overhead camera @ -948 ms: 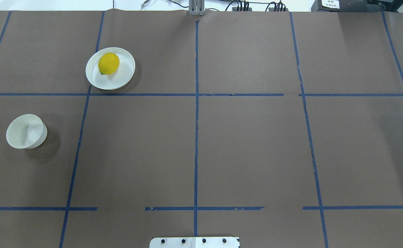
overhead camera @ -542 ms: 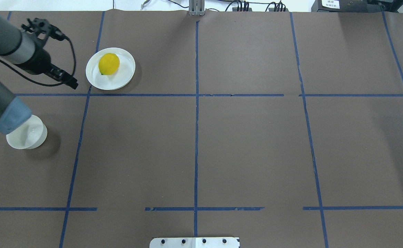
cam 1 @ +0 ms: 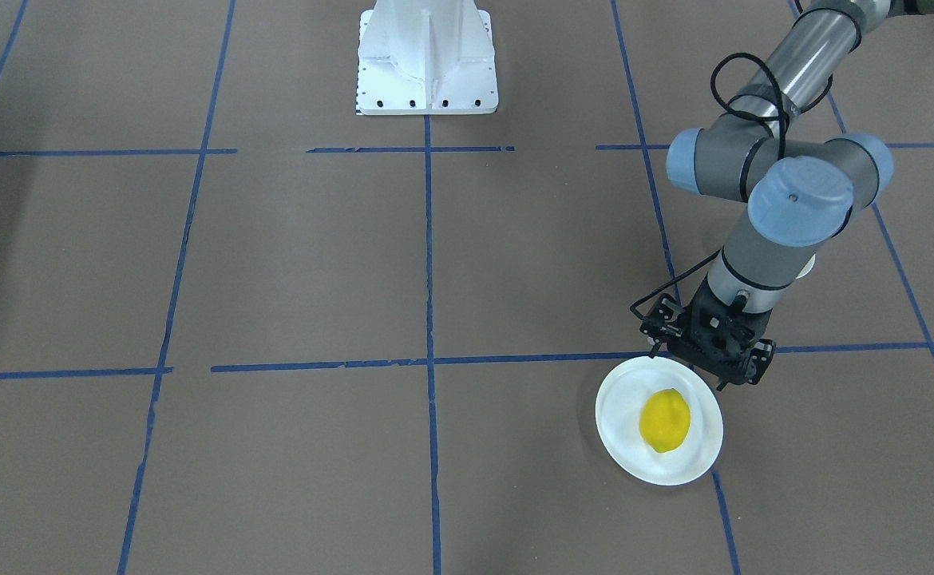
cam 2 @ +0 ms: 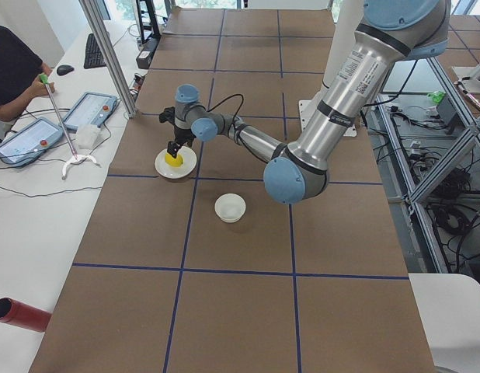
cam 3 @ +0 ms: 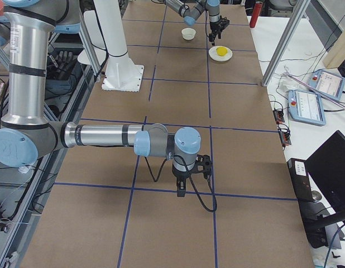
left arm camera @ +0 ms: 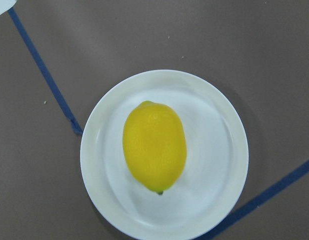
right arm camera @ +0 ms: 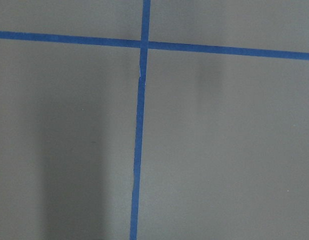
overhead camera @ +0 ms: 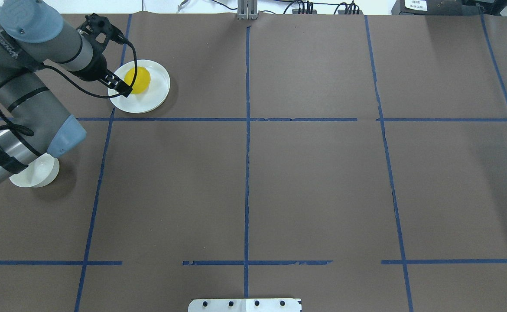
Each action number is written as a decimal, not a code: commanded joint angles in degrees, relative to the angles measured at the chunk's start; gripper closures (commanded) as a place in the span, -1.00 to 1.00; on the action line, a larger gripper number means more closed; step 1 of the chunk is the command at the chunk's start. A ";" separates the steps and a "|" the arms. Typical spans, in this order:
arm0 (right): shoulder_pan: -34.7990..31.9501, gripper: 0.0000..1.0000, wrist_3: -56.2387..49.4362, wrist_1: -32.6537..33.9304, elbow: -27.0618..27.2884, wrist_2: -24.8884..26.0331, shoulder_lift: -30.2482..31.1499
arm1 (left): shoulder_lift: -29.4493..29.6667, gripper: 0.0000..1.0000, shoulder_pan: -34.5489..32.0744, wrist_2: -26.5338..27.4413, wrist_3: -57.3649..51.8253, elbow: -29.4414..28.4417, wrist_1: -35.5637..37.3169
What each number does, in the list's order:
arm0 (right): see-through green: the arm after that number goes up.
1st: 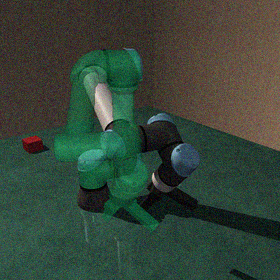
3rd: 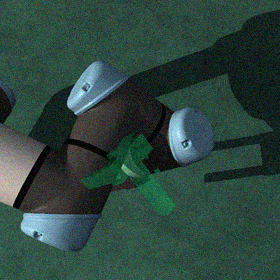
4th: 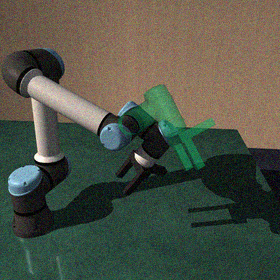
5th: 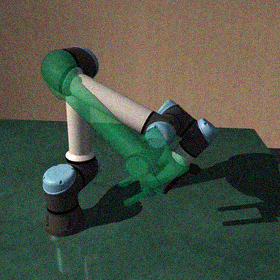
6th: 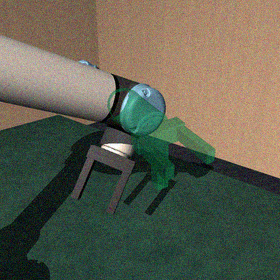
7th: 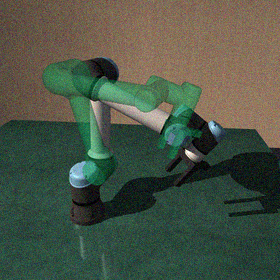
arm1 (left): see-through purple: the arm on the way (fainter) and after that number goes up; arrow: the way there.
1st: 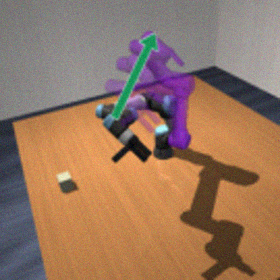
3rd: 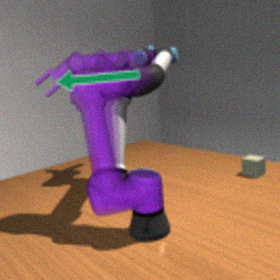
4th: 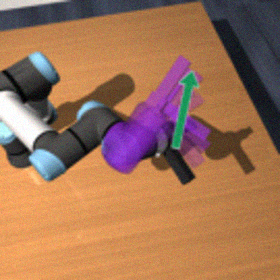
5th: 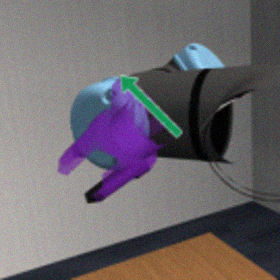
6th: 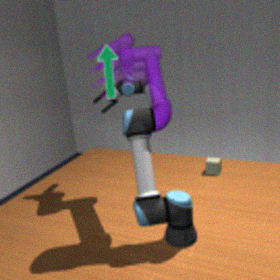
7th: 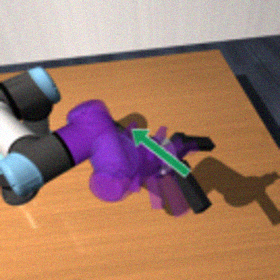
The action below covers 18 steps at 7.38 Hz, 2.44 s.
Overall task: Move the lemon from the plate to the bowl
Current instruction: 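Move the left gripper over the yellow lemon on the white plate, then lower the left gripper and close it around the lemon, then lift the lemon with the left gripper and carry it over the white bowl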
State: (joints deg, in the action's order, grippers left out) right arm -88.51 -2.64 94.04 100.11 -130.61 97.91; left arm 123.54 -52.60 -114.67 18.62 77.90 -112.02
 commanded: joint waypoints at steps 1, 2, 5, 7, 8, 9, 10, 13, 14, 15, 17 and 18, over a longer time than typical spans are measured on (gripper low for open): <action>0.00 -1.00 0.00 0.00 0.00 0.00 0.00 | 2.59 -1.00 -0.14 -1.26 -0.24 -5.39 -1.54; 0.00 -1.00 0.00 0.00 0.00 0.00 0.00 | 3.46 -0.99 -0.22 -1.26 0.01 -6.96 -1.80; 0.00 -1.00 0.00 0.00 0.00 0.00 0.00 | 6.70 -0.99 -0.66 -1.26 1.06 -13.44 -5.56; 0.00 -1.00 0.00 0.00 0.00 0.00 0.00 | 6.81 -0.99 -0.67 -1.26 1.07 -14.79 -5.67; 0.00 -1.00 0.00 0.00 0.00 0.00 0.00 | 7.50 -0.98 -0.58 -1.26 1.16 -15.75 -5.76; 0.00 -1.00 0.00 0.00 0.00 0.00 0.00 | 8.29 -0.95 -0.58 -1.26 2.64 -18.29 -8.19; 0.00 -1.00 0.00 0.00 0.00 0.00 0.00 | 8.91 -0.95 -0.49 -1.17 4.22 -20.92 -11.44; 0.00 -1.00 0.00 0.00 0.00 0.00 0.00 | 9.09 -0.38 -0.23 -1.17 4.85 -21.12 -11.56; 0.00 -1.00 0.00 0.00 0.00 0.00 0.00 | 9.00 -0.05 -0.31 -1.35 4.76 -20.52 -10.86; 0.00 -1.00 0.00 0.00 0.00 0.00 0.00 | 8.48 0.49 -0.57 -4.13 4.85 -16.33 -6.16; 0.00 -1.00 0.00 0.00 0.00 0.00 0.00 | 1.16 0.77 -3.03 -4.60 4.76 2.05 8.10; 0.00 -1.00 0.00 0.00 0.00 0.00 0.00 | -7.43 0.78 -3.21 -4.60 4.68 12.17 8.13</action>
State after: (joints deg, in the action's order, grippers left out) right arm -88.51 -2.64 94.05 100.11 -130.61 97.91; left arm 125.03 -55.10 -119.05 23.39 77.57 -106.62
